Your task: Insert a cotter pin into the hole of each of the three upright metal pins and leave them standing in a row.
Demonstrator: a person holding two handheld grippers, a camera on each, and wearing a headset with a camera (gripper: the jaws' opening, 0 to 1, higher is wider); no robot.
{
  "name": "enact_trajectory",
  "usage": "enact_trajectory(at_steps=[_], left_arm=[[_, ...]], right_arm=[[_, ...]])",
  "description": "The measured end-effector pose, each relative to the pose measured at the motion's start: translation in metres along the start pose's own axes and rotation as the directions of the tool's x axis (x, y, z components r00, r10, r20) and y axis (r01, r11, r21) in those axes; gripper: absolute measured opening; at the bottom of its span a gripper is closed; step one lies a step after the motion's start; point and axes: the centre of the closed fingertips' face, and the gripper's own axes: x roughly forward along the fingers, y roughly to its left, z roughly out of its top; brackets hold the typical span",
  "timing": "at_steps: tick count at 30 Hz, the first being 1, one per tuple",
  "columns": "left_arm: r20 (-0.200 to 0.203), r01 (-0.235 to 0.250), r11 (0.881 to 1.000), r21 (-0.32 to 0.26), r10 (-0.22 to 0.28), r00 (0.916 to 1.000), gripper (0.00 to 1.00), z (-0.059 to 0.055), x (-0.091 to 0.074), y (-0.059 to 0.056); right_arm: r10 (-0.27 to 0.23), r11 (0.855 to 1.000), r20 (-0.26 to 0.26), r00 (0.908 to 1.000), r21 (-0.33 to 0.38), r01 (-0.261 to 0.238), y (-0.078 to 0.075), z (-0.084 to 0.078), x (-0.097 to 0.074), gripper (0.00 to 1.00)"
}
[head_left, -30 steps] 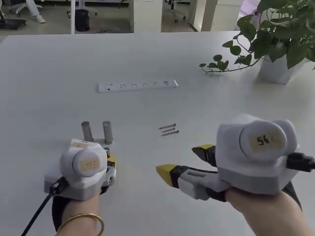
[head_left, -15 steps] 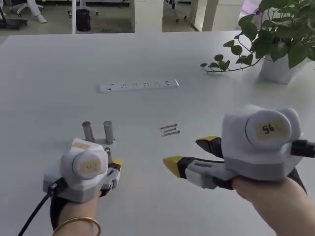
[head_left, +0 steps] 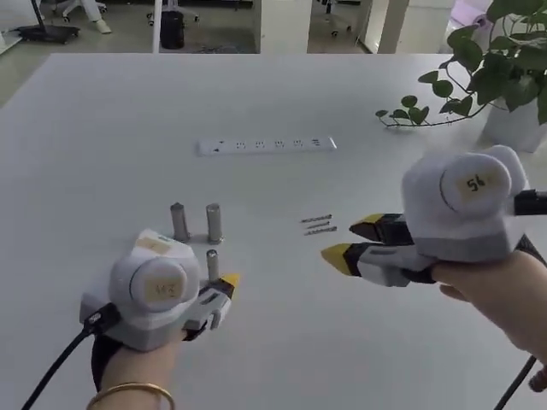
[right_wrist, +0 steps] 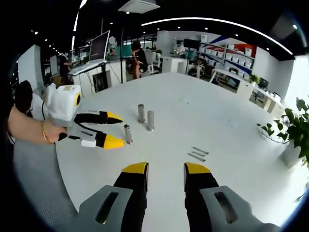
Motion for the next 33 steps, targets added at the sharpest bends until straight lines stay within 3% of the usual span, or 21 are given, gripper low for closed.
enact_trajectory(at_steps=[3,6,10,13,19,22,25,33], left_arm=[[0.001,0.006,1.0,0.025,-0.006,1.0,0.5,0.001,-0.004,-0.002],[0.017,0.03,0.999,-0.016,-0.03,0.9994,0.57,0.002,-0.008,-0.004],[0.007,0.047,0.999,-0.012,-0.047,0.9989,0.63,-0.001,-0.015,-0.006],[0.024,0.06,0.998,-0.014,-0.06,0.9979,0.67,0.002,-0.019,-0.007],[0.048,0.072,0.997,-0.03,-0.071,0.9964,0.77,0.005,-0.022,-0.004],[0.052,0.078,0.996,-0.037,-0.076,0.9957,0.82,0.002,-0.022,-0.001],[0.035,0.085,0.995,-0.045,-0.084,0.9958,0.85,-0.001,-0.022,0.0],[0.074,0.08,0.996,-0.026,-0.078,0.9942,0.93,0.011,-0.025,0.004]], right_arm=[[-0.001,1.0,-0.008,1.0,-0.02,0.001,-0.014,0.004,0.009,0.22],[-0.003,0.999,-0.025,0.9997,-0.035,0.002,-0.024,0.005,0.014,0.19],[0.006,0.997,-0.06,0.9982,-0.079,-0.011,-0.04,0.007,0.028,0.13],[0.02,0.995,-0.081,0.9965,-0.097,-0.028,-0.044,0.005,0.035,0.11],[0.036,0.982,-0.16,0.9865,-0.177,-0.064,-0.055,-0.005,0.052,0.09],[0.036,0.981,-0.179,0.9833,-0.184,-0.069,-0.062,-0.008,0.061,0.09],[0.041,0.977,-0.2,0.9789,-0.198,-0.082,-0.068,-0.012,0.07,0.08],[0.042,0.966,-0.264,0.9635,-0.235,-0.107,-0.087,-0.026,0.101,0.04]])
